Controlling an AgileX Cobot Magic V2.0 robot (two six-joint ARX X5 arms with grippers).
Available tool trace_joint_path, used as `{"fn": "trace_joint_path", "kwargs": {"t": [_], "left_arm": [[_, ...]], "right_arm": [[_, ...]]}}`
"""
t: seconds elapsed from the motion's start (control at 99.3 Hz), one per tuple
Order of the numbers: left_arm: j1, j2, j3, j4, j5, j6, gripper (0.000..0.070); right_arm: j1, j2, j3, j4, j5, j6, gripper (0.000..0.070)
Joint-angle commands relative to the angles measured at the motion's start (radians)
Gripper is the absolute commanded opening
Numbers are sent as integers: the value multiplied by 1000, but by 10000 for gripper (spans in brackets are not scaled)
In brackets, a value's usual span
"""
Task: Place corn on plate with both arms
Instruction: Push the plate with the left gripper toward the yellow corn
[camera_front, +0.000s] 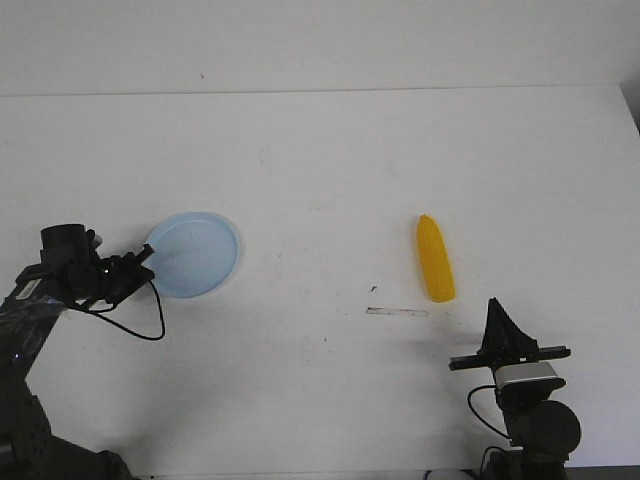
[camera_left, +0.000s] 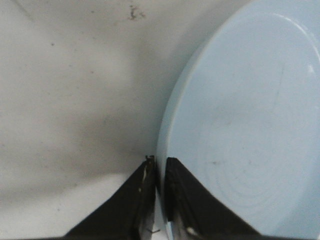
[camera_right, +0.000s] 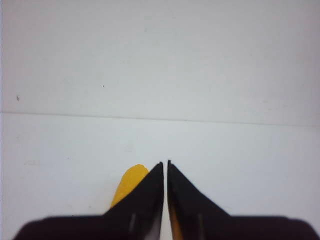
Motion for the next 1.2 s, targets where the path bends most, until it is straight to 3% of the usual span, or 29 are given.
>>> {"fn": "trace_joint_path", "kwargs": {"t": [0.0, 0.352, 0.574, 0.685, 1.037, 1.077, 1.188], "left_arm": [[-14, -38, 14, 2, 14, -29, 1], [-273, -86, 14, 11, 14, -62, 1], [-470, -51, 14, 84, -75, -108, 1], [-526, -10, 14, 124, -74, -147, 1], [-612, 51, 14, 166, -78, -145, 7], [-618, 51, 14, 168, -78, -145, 34], [-624, 50, 14, 168, -78, -145, 227]], "right_arm": [[0, 0, -1, 10, 0, -1, 15], [0, 0, -1, 10, 0, -1, 15], [0, 0, -1, 10, 0, -1, 15], [0, 0, -1, 10, 0, -1, 15], [0, 0, -1, 10, 0, -1, 15], [0, 0, -1, 10, 0, -1, 15], [0, 0, -1, 10, 0, -1, 15]]}}
